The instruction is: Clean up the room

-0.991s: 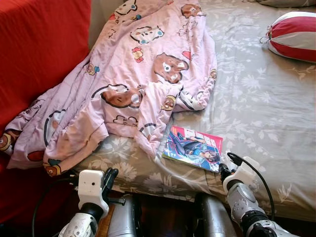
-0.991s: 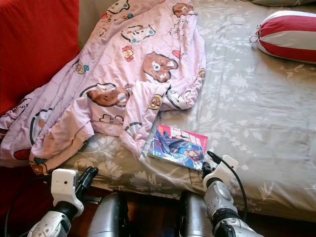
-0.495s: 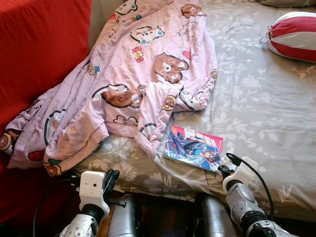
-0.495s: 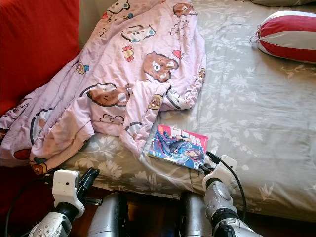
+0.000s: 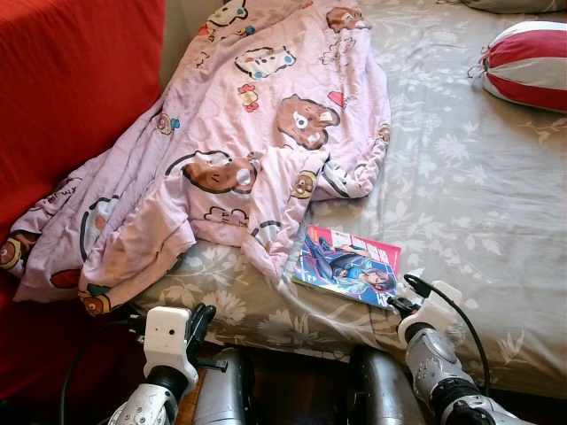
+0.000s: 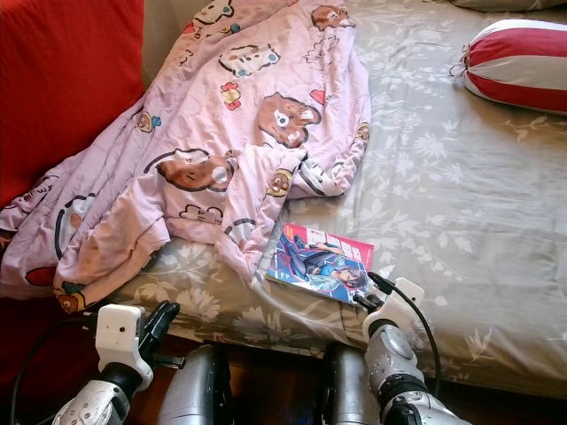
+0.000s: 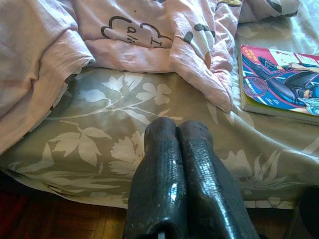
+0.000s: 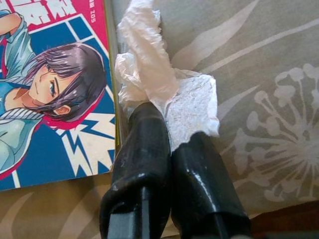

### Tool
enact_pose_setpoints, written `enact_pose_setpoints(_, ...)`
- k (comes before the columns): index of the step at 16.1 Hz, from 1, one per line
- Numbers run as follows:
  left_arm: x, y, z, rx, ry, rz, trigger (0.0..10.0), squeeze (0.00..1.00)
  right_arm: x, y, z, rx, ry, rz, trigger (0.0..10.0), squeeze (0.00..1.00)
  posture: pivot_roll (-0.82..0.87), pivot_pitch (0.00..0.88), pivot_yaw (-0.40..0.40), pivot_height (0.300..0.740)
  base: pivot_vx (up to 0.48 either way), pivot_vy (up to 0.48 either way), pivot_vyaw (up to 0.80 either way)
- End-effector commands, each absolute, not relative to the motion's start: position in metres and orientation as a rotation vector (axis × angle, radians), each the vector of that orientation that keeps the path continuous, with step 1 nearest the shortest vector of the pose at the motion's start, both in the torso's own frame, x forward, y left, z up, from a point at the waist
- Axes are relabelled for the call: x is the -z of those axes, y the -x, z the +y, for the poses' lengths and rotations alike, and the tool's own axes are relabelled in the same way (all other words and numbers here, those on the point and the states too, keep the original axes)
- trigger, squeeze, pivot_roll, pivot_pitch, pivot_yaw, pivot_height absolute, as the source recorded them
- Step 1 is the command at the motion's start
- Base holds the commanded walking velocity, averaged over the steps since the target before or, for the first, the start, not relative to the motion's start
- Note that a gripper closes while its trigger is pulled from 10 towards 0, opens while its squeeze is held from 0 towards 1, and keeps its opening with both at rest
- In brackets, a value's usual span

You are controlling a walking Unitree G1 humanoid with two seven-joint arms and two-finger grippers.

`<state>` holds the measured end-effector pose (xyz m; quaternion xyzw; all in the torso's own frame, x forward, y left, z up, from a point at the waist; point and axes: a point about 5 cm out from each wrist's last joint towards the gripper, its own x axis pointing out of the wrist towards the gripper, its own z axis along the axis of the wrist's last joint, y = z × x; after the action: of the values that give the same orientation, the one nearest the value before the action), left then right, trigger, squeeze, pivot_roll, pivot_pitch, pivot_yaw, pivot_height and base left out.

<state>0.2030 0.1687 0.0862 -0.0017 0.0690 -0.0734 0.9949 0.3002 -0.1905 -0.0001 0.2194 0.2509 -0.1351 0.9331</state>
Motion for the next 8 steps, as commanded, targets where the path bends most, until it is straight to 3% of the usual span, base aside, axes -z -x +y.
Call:
enact_pose_setpoints(1,-0.079,-0.199,0.172,0.135,-0.023,0.175,10.0,0.00,0.008,-0.293,-0.186,0.273,-0.444,0.548,0.0,0.00,0.19,0.209,0.057,0.595,0.000,0.000,0.00)
enact_pose_setpoints(4,-0.076,-0.204,0.173,0.133,-0.024,0.174,10.0,0.00,0.005,-0.296,-0.189,0.285,-0.426,0.525,0.0,0.00,0.19,0.191,0.054,0.595,0.000,0.000,0.00)
enact_pose_setpoints(8,-0.071,-0.224,0.175,0.120,-0.028,0.155,10.0,0.00,-0.006,-0.299,-0.206,0.336,-0.365,0.424,0.0,0.00,0.15,0.103,0.042,0.595,0.000,0.000,0.00)
